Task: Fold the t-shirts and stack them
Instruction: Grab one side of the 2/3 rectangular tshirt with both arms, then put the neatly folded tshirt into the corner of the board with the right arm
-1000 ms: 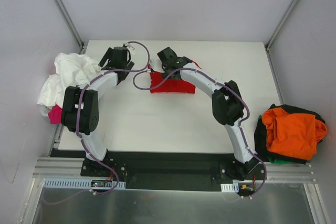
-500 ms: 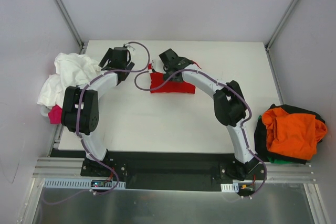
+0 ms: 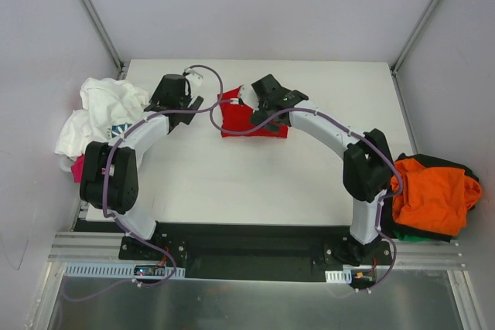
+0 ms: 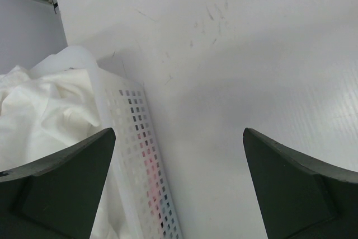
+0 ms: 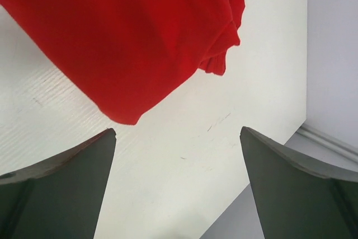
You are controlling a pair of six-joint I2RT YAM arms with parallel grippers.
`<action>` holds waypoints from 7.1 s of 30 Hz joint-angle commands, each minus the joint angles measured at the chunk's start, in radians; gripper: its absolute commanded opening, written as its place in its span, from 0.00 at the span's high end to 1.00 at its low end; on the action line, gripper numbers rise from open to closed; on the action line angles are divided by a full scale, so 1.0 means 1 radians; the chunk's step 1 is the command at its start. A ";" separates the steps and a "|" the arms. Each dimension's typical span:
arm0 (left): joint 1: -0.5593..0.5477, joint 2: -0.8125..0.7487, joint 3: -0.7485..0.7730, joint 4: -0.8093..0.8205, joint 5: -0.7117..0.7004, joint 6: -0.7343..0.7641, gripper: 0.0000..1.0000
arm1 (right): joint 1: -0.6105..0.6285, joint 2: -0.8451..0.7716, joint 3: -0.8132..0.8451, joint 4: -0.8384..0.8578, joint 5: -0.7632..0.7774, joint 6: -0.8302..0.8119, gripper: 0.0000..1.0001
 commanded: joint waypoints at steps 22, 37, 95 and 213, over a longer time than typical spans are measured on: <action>-0.154 0.331 0.560 -0.292 0.340 -0.108 0.01 | -0.402 0.132 0.180 -0.158 -0.715 0.574 0.04; -0.240 0.507 0.669 -0.312 0.267 -0.082 0.01 | -0.546 0.419 0.431 -0.201 -1.039 0.684 0.03; -0.272 0.435 0.480 -0.311 0.238 -0.077 0.01 | -0.422 0.554 0.333 -0.108 -1.358 0.816 0.10; -0.232 0.176 0.183 -0.246 0.170 -0.005 0.01 | -1.988 -0.552 -0.102 -1.061 -0.752 -0.368 0.99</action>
